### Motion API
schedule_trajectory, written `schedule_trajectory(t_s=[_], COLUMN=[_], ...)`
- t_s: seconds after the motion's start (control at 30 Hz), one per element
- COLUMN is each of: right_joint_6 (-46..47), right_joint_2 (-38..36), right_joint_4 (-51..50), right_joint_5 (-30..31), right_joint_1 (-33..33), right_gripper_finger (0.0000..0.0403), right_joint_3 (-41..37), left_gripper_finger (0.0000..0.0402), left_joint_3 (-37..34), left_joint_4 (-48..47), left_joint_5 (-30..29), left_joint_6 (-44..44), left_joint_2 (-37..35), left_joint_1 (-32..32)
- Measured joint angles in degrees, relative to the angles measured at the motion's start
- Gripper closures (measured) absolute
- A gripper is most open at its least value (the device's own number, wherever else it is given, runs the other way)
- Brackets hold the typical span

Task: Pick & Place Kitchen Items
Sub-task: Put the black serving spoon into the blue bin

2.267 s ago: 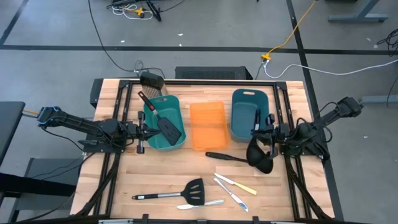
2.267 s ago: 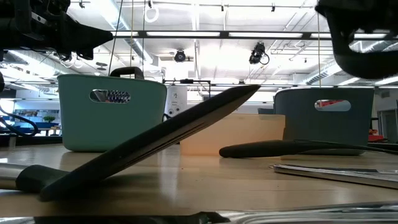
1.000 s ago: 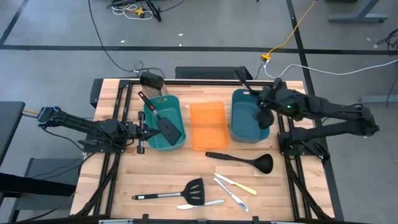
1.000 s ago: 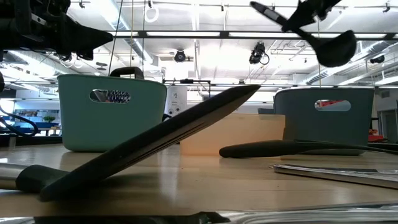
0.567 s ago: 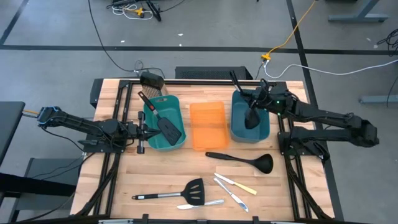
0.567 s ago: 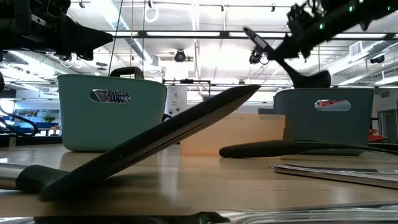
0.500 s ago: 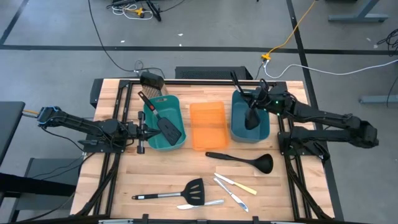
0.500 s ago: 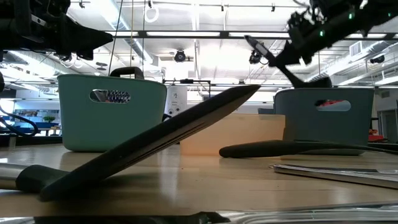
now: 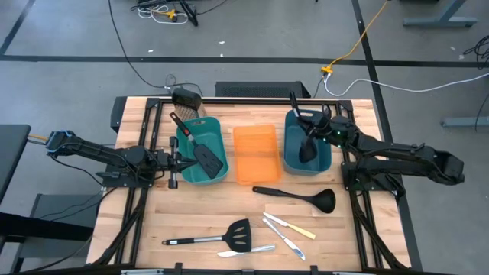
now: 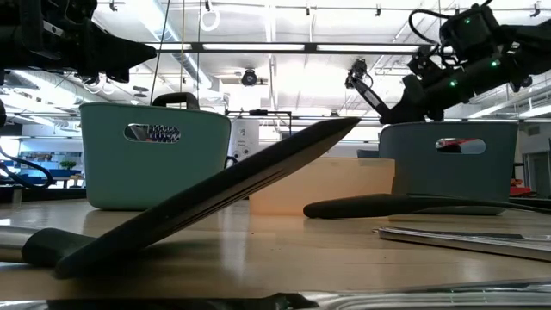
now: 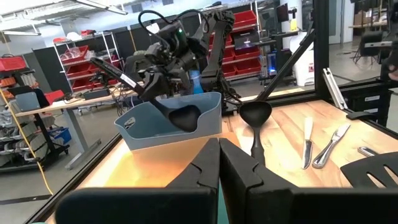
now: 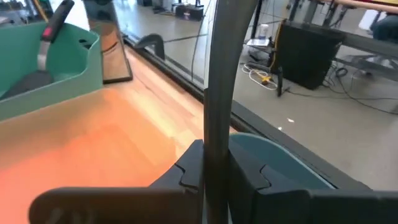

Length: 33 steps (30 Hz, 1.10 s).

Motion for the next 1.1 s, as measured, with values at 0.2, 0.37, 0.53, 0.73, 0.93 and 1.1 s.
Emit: schedule_trajectory(t_s=[0.2, 0.37, 0.53, 0.73, 0.93, 1.1], right_joint_6=[-2.74, -2.96, -1.41, 0.52, 1.15, 2.03], right_joint_2=[0.1, 0.77, 3.23, 7.46, 11.75, 13.56], right_joint_4=[-2.21, -4.8, -5.41, -5.42, -5.03, -3.67], right_joint_5=[-3.59, -5.76, -6.96, -6.7, -7.03, -6.18], right_joint_1=[-1.07, -2.78, -4.23, -6.14, -7.23, -7.96], right_gripper_finger=[0.0358, 0.0358, 0.0358, 0.0358, 0.0358, 0.0358], right_joint_3=[0.0, 0.0, 0.02, 0.0, 0.02, 0.11], left_gripper_finger=[0.0394, 0.0394, 0.0394, 0.0394, 0.0394, 0.0394], left_joint_3=[0.0, 0.0, 0.0, 0.0, 0.0, 0.0], left_joint_4=[0.0, 0.0, 0.01, 0.01, 0.02, 0.0], left_joint_5=[-0.01, -0.01, 0.01, -0.01, 0.01, 0.01], left_joint_6=[0.0, 0.0, 0.0, 0.0, 0.0, 0.0], left_joint_2=[0.01, 0.0, 0.0, 0.02, 0.02, 0.01], left_joint_1=[0.0, 0.0, 0.0, 0.0, 0.0, 0.0])
